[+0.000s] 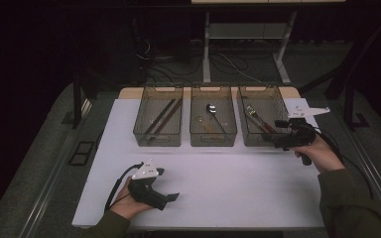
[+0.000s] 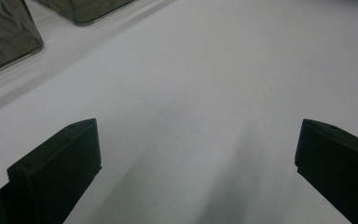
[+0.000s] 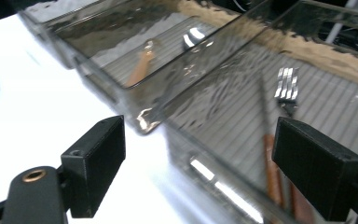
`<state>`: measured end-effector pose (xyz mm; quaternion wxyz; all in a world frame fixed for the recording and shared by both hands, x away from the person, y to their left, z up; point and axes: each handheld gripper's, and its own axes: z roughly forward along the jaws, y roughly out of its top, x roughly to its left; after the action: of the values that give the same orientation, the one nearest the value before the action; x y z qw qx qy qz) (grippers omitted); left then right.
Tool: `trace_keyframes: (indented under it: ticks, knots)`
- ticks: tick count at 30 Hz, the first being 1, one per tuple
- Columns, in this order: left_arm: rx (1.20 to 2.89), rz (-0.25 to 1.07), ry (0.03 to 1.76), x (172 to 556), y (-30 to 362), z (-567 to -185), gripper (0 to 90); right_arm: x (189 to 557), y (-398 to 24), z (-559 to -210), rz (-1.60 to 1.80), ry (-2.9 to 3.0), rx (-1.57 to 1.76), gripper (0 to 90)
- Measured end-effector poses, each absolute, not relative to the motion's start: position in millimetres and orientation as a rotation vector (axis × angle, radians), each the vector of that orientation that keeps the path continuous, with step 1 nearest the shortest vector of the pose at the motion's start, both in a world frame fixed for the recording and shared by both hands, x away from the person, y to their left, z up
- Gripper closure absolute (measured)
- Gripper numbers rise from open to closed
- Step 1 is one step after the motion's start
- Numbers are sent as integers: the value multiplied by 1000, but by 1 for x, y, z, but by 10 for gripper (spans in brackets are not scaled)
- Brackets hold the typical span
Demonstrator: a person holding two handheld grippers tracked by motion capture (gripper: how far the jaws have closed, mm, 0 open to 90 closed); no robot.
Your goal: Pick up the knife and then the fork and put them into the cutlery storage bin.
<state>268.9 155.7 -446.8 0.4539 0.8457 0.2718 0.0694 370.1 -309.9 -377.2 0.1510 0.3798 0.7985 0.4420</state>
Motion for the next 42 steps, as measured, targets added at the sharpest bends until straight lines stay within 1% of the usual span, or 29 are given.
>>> trace_keyframes:
  ticks: [13, 21, 42]
  knots:
    - [2088, 171, 668, 268, 156, -446, 0, 324, -296, -392, 1322, 2322, 995, 167]
    - [2085, 172, 666, 267, 156, -445, 0, 301, -291, -409, 1343, 2343, 977, 167]
    - [2080, 177, 666, 266, 156, -444, 0, 264, -291, -447, 1357, 2374, 1021, 167]
